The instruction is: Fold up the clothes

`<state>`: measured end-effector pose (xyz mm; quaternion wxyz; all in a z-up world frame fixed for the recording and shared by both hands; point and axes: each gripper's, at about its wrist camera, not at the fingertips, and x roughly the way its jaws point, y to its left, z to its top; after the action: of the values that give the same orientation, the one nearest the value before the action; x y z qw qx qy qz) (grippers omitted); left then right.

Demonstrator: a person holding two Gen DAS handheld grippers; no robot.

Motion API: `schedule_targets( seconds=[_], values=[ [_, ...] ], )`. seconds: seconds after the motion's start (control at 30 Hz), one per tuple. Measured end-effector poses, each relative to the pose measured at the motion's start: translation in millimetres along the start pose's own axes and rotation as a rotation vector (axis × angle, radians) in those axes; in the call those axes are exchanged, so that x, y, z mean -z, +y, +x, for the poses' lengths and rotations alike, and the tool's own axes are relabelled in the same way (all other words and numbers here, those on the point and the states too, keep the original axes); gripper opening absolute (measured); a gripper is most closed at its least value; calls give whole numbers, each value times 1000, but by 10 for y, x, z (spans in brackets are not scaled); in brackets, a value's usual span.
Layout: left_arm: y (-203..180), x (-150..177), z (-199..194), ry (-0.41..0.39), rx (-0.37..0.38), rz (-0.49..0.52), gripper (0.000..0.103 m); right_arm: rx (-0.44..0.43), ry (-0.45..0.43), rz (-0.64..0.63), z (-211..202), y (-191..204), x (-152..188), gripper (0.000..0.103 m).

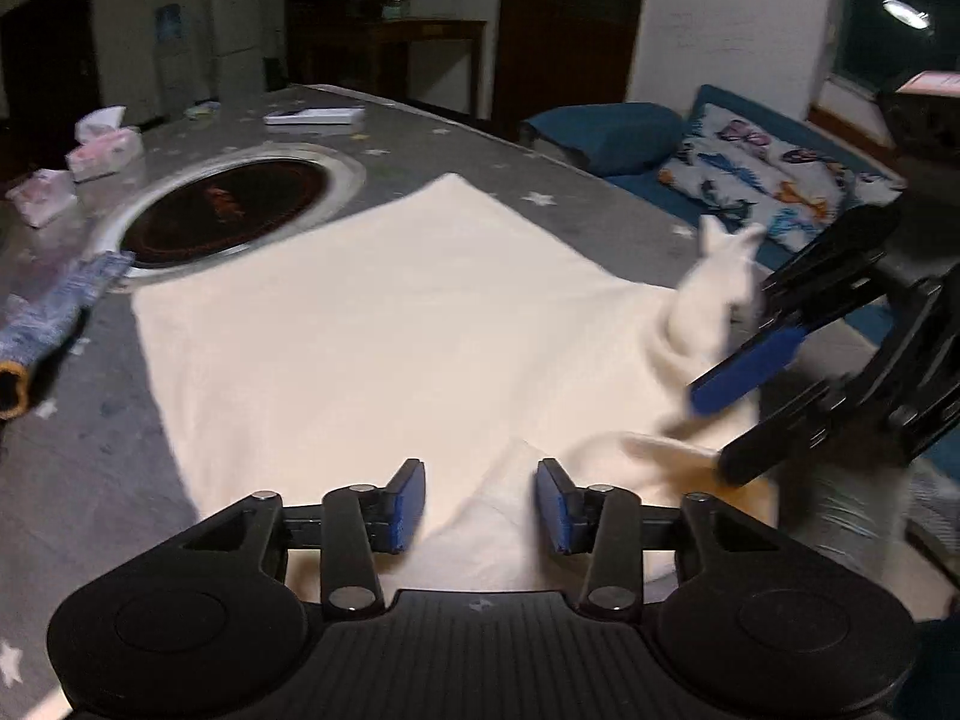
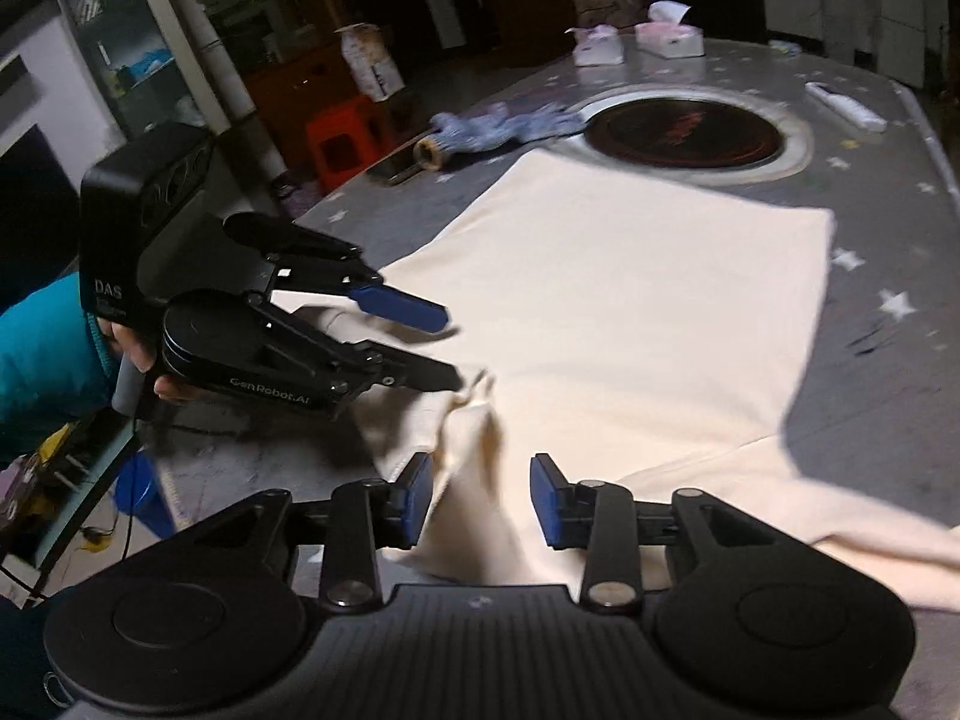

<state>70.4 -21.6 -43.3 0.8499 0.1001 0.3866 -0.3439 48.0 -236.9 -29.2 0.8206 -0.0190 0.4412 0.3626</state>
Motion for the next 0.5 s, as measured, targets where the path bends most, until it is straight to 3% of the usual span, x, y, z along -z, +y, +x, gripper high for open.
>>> schedule_targets(
  seconds=[0.27,0.37,0.5],
  values=[
    [-153,321,-339,20,97,53,24,-111,59,-102,39,269,240,35],
    [-206,446,-493,29,103,92,25,-130,75,-151,-53,385,335,35],
    [-192,435,-655,-10,67,102,26,-87,8,-145,-236,388,341,35]
  ],
)
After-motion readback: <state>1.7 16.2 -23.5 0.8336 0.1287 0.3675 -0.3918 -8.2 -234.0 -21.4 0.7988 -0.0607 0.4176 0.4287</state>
